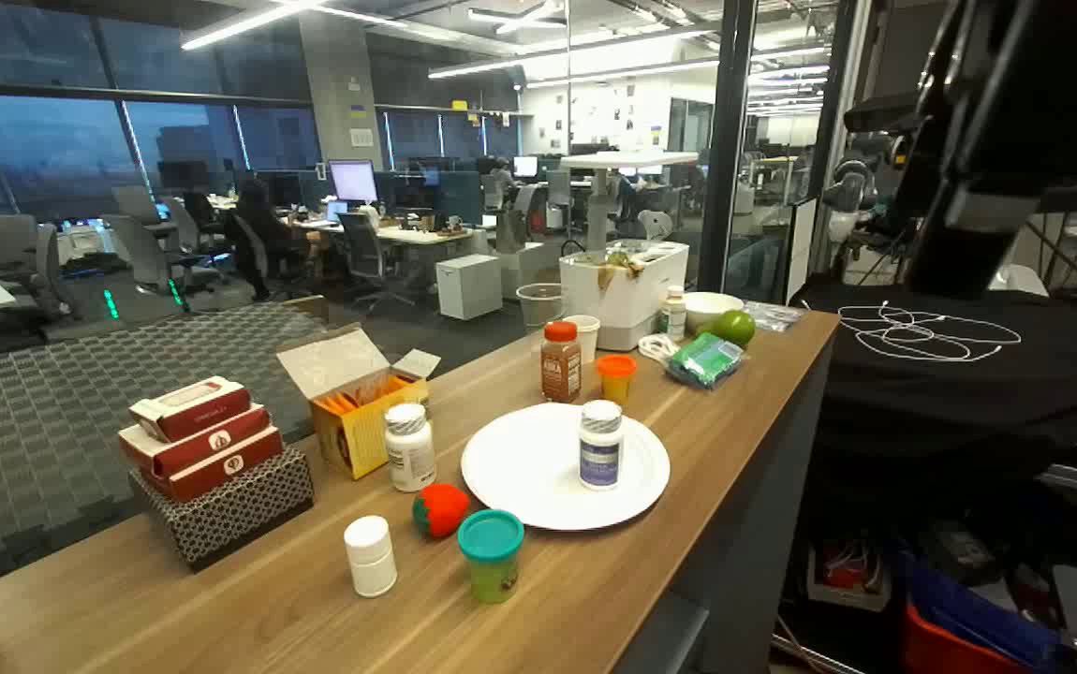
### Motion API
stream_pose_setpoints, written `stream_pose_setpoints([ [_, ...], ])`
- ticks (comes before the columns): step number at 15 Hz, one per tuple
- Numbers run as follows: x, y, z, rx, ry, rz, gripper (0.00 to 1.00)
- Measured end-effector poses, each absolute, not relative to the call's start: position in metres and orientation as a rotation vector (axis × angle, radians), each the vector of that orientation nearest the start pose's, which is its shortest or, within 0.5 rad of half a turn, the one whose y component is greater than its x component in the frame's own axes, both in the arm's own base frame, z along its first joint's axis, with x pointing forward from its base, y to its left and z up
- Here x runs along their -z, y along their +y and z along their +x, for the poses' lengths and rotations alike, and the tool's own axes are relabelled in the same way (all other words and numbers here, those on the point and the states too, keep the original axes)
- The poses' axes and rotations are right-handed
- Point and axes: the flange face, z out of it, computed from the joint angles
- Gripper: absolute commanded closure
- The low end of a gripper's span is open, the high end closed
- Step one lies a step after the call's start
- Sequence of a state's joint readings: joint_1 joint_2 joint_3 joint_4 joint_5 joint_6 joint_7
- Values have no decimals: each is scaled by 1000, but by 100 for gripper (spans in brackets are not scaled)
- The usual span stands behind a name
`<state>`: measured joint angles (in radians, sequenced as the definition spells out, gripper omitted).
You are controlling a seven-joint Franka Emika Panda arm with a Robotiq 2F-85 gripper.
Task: Move the bottle on the white plate away from you then put all the bottles and the orange plushie on the white plate
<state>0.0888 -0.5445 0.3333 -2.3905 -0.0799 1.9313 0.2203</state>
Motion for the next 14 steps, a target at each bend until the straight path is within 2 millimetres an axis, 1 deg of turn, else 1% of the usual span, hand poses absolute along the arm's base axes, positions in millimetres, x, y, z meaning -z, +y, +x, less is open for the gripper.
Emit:
stream_pose_setpoints([
  [4,-521,172,363,254,-313,-3331,0],
  [14,-521,172,363,255,-313,-3331,0],
])
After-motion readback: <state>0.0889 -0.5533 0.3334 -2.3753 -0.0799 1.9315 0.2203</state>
